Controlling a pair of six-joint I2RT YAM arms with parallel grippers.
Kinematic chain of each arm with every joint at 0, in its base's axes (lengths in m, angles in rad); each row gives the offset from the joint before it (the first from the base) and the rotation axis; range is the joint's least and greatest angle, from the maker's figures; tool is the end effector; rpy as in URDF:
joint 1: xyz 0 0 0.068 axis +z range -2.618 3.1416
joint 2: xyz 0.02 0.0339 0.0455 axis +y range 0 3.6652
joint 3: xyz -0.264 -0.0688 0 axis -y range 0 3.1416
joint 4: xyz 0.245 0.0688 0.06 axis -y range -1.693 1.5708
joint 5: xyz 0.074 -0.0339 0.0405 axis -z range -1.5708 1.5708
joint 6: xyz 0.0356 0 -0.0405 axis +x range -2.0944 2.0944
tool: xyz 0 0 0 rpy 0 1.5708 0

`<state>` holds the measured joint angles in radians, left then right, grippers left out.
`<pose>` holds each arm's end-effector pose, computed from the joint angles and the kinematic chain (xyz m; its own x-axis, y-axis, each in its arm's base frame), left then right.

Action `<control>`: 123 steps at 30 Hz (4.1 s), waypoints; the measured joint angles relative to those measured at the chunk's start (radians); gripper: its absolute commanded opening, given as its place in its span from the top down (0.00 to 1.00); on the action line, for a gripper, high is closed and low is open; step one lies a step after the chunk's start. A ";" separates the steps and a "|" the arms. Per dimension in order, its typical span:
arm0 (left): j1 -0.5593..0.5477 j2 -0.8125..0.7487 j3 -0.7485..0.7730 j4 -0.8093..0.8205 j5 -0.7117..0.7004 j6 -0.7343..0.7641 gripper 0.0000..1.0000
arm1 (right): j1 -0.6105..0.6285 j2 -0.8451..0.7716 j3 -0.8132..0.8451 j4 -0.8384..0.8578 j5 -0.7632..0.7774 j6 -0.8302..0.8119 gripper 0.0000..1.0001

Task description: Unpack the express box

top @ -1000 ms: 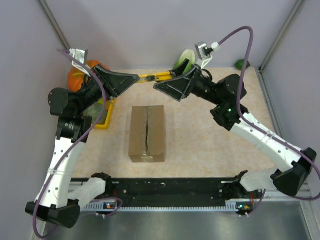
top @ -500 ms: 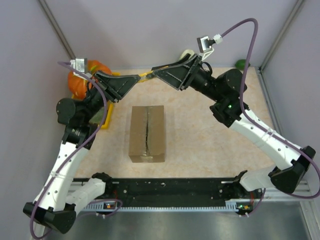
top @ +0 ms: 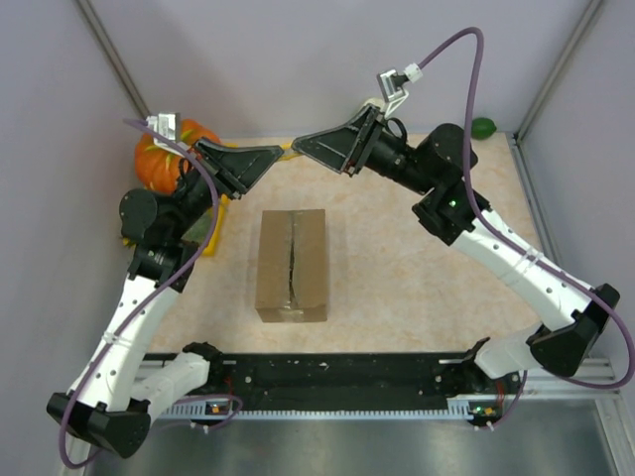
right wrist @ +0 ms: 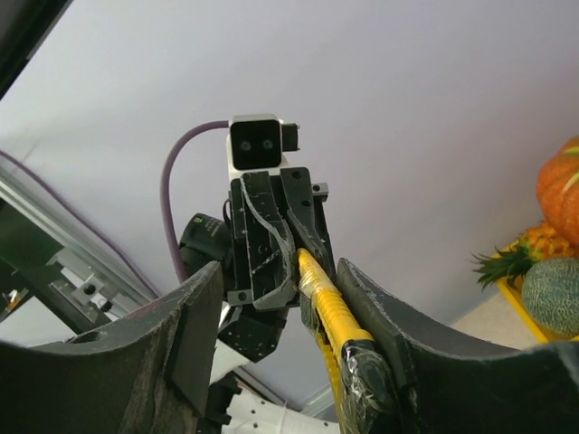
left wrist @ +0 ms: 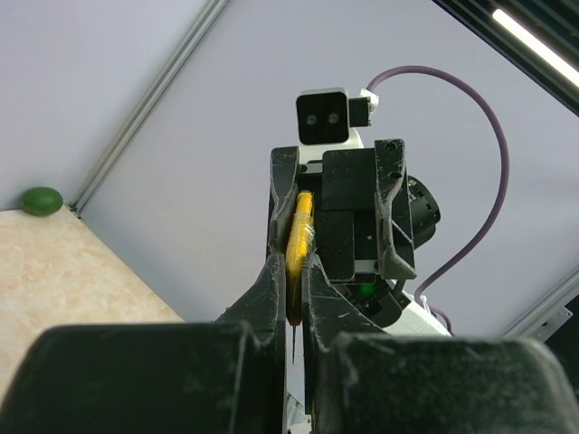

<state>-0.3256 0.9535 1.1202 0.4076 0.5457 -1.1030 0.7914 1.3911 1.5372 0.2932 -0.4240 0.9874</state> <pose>0.1708 -0.0772 0.4853 -0.3805 -0.6768 -0.6302 0.7689 0.1472 -0.6222 0.2024 0.2257 0.5135 -0.5949 0.4803 -0.6446 -0.7508 -0.0455 0.6590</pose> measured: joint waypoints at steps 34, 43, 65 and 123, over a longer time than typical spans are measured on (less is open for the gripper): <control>-0.005 -0.038 -0.024 -0.053 -0.015 0.009 1.00 | 0.001 0.000 0.002 -0.115 -0.013 -0.079 0.78; -0.005 -0.040 -0.027 -0.050 -0.020 -0.002 0.71 | 0.004 -0.003 0.002 -0.111 -0.013 -0.060 1.00; 0.057 -0.045 -0.039 -0.843 -0.366 0.407 0.07 | -0.018 -0.160 -0.189 -0.468 0.383 -0.476 1.00; 0.070 0.594 -0.134 -0.636 -0.319 0.358 0.32 | 0.134 0.319 -0.236 -0.253 0.872 -0.720 1.00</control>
<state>-0.2554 1.5478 0.9867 -0.2279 0.2264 -0.7452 0.9249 1.7096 1.3010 0.0406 0.4480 0.2676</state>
